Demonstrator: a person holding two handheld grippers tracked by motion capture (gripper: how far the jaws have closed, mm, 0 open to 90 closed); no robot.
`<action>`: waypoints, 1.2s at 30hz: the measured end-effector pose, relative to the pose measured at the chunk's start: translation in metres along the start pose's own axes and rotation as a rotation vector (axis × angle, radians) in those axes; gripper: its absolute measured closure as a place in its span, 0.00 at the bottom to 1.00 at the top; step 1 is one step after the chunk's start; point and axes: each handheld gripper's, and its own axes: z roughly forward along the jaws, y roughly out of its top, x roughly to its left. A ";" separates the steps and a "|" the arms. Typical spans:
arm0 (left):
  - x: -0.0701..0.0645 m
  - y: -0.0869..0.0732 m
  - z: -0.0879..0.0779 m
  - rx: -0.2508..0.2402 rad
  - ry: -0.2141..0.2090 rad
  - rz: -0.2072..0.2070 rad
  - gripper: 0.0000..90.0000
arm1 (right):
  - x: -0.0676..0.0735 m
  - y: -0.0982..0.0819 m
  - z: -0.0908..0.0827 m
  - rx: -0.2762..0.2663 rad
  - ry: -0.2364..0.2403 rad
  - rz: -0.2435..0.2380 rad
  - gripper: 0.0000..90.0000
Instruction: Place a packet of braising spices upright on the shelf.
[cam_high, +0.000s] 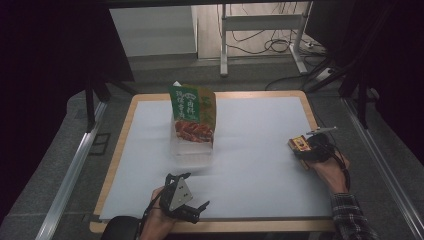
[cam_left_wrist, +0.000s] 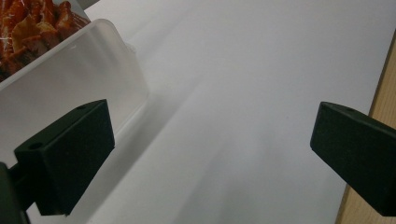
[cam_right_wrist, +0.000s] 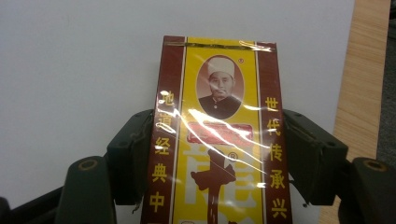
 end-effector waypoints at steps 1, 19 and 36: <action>0.000 0.000 0.000 0.000 0.001 0.000 0.00 | 0.000 0.000 -0.001 0.000 0.005 -0.003 0.35; 0.000 0.000 -0.001 -0.001 0.006 0.003 0.00 | 0.044 0.014 -0.016 -0.065 0.140 -0.195 0.35; 0.000 0.000 0.000 0.003 0.002 0.010 0.00 | 0.088 0.012 0.002 0.004 0.254 -0.333 0.34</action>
